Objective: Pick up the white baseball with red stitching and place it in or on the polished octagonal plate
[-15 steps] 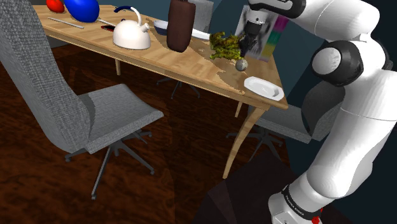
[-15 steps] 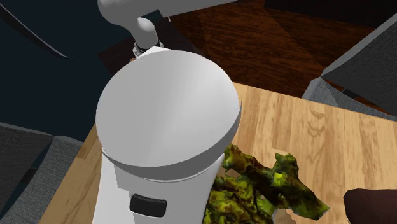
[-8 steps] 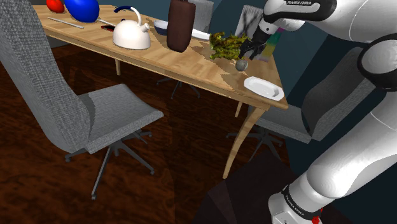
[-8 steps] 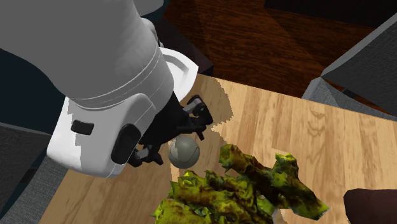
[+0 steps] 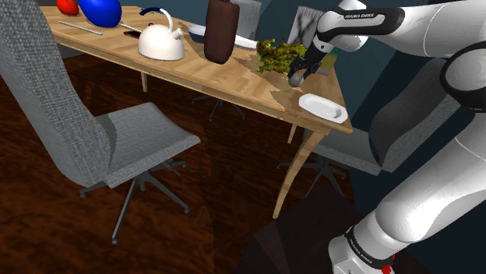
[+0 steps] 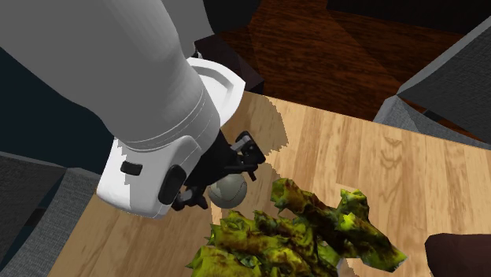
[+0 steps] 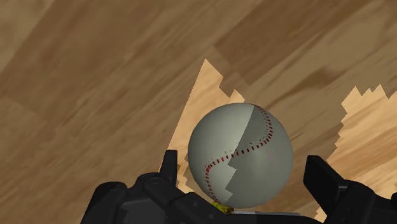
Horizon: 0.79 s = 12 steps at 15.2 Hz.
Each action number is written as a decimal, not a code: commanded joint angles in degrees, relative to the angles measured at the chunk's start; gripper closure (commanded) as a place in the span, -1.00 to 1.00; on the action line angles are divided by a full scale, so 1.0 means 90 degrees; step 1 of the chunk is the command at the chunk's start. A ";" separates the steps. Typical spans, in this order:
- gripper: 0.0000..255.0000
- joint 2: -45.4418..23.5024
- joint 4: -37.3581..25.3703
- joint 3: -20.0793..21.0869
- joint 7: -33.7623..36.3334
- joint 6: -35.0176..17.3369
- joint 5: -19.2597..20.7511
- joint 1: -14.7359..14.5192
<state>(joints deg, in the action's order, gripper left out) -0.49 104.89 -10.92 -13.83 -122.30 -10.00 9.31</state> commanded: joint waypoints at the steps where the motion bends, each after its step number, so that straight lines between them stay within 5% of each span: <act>1: -1.00 -0.0006 0.0028 0.0002 -0.0003 -0.0039 -0.0005 -0.0002; 6: -1.00 -0.0006 0.0028 0.0002 -0.0003 -0.0039 -0.0005 -0.0002; 7: 1.00 -0.0006 0.0028 0.0002 -0.0003 -0.0039 -0.0005 -0.0002; 12: 1.00 -0.0006 0.0028 0.0002 -0.0003 -0.0039 -0.0005 -0.0002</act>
<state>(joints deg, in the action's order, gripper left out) -0.53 105.12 -10.92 -13.86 -122.67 -10.03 9.31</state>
